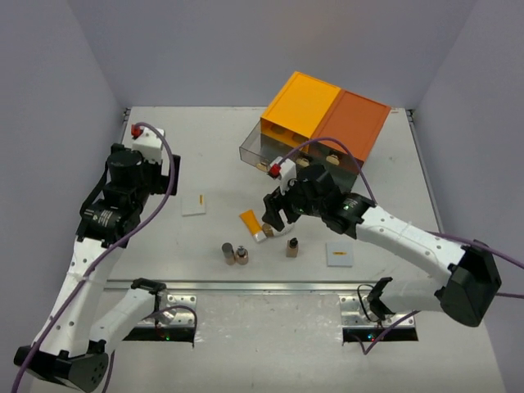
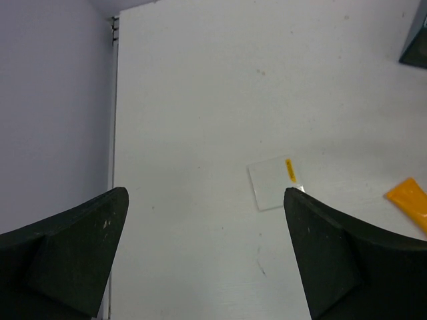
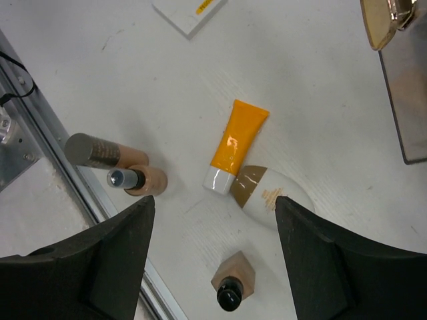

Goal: Organize the makeup

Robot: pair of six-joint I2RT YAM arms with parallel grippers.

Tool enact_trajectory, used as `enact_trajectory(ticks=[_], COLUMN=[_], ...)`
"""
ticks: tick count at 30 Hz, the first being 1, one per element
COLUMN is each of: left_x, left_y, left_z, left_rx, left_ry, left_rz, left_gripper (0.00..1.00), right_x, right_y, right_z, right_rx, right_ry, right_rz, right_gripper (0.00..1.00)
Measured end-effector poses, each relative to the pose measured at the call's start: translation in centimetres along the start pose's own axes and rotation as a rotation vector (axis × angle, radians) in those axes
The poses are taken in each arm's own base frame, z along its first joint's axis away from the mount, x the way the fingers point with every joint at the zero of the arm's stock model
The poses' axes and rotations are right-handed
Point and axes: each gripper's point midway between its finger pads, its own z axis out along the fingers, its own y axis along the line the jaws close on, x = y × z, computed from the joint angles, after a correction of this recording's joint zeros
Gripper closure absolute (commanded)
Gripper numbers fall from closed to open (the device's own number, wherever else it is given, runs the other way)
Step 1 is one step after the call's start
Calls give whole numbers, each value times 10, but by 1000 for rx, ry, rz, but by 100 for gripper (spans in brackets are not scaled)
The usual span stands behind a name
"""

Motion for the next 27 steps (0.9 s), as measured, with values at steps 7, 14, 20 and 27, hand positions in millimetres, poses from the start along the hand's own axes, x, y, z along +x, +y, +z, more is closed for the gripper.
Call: enact_trajectory(ticks=[7, 14, 20, 27], left_x=[49, 73, 76, 78], left_y=[3, 9, 12, 15], left_z=[-8, -3, -5, -5], left_rx=[-36, -89, -107, -120], left_ry=[82, 115, 92, 72], left_rz=[13, 19, 9, 4], left_gripper=[0, 0, 0, 0], right_x=[7, 26, 46, 78], right_y=[10, 3, -7, -14], right_z=[48, 92, 114, 141], right_rx=[15, 100, 154, 176], right_ry=[102, 206, 283, 367], right_rz=[16, 20, 37, 52], right_gripper=[28, 28, 28, 32])
